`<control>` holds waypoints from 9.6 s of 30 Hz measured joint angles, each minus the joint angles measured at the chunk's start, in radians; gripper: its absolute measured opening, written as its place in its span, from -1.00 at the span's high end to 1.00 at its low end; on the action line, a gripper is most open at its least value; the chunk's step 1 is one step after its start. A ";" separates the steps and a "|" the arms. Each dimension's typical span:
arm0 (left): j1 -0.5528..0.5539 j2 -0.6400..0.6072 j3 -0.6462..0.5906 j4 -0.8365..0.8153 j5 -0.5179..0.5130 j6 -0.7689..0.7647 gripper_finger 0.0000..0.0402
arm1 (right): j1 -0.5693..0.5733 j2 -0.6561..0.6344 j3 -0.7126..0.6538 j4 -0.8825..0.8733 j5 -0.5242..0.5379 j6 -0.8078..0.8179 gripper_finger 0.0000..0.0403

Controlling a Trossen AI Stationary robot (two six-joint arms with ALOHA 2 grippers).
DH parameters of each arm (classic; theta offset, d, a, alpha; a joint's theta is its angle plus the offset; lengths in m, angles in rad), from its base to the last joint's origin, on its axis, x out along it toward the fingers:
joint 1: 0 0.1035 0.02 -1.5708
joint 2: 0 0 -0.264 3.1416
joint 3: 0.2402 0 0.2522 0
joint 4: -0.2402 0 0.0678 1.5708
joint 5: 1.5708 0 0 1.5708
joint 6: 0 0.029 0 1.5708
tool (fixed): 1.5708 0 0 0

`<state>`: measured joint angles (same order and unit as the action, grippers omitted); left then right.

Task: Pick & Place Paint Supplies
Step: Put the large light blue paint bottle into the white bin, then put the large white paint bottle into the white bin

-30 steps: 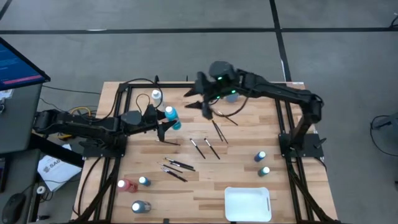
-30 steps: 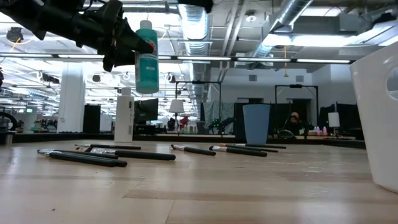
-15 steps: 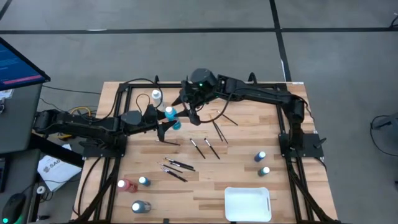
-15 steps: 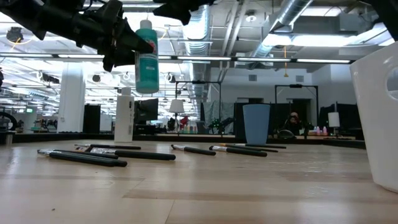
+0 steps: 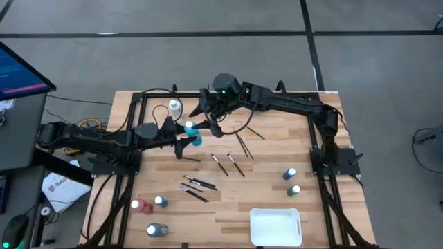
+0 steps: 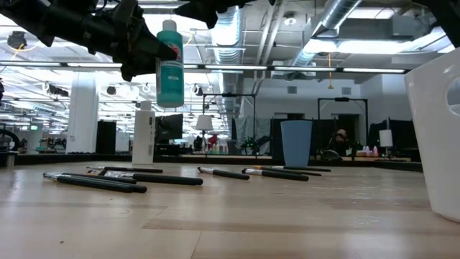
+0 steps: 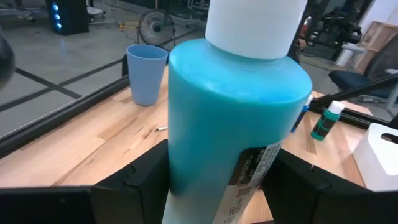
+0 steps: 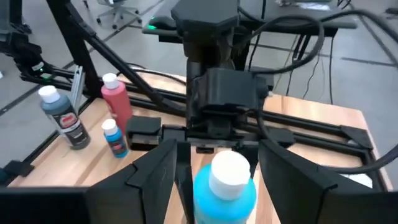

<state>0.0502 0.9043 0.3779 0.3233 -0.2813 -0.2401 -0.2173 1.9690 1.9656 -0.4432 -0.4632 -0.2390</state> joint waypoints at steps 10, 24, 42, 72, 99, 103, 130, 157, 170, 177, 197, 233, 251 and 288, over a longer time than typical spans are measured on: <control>0.000 0.000 0.000 0.001 0.000 0.000 -0.02 | -0.007 0.049 -0.010 0.050 -0.056 0.006 -0.09; 0.000 0.000 0.000 0.008 -0.001 0.000 -0.02 | -0.015 0.082 -0.006 0.086 -0.064 0.001 -0.09; 0.000 0.000 0.000 0.017 -0.001 0.000 -0.02 | -0.014 0.082 -0.007 0.084 -0.064 -0.030 -0.08; 0.000 0.000 0.000 0.022 -0.002 0.005 -0.02 | -0.021 0.139 -0.007 0.153 -0.121 0.022 0.44; 0.000 -0.063 0.000 0.028 0.000 0.005 -0.40 | -0.101 -0.113 0.110 -0.125 -0.240 -0.027 0.46; 0.000 -0.096 0.000 0.028 0.000 0.016 -0.40 | -0.085 -0.205 0.110 -0.303 -0.240 -0.041 0.44; 0.000 -0.211 0.000 0.037 -0.002 0.086 -0.40 | 0.901 -0.786 -0.575 -0.261 1.033 0.801 0.42; 0.003 -0.211 0.000 0.045 -0.120 0.079 -0.40 | 1.416 -0.538 -0.907 -0.348 1.560 1.706 0.41; 0.003 -0.210 0.000 0.045 -0.164 0.079 -0.40 | 1.394 -0.434 -0.907 -0.316 1.564 1.695 0.41; 0.003 -0.210 0.000 0.046 -0.164 0.078 -0.40 | 1.327 -0.409 -0.906 -0.146 1.561 1.449 0.41; 0.003 -0.210 0.000 0.053 -0.164 0.078 -0.40 | 1.237 -0.287 -0.906 0.167 1.535 1.235 0.41; 0.003 -0.211 0.000 0.064 -0.163 0.079 -0.40 | 1.205 -0.215 -0.905 0.218 1.554 1.191 0.41; 0.003 -0.211 0.000 0.086 -0.163 0.075 -0.40 | 1.202 -0.216 -0.905 0.217 1.533 1.174 -0.24; 0.229 -0.216 0.064 -0.486 -0.383 0.000 -0.61 | 0.933 -0.708 -0.871 -0.155 1.534 0.988 -0.28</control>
<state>0.2789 0.6886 0.4422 -0.1625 -0.6640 -0.2405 0.7153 1.2611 1.0946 -0.5986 1.0707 0.7486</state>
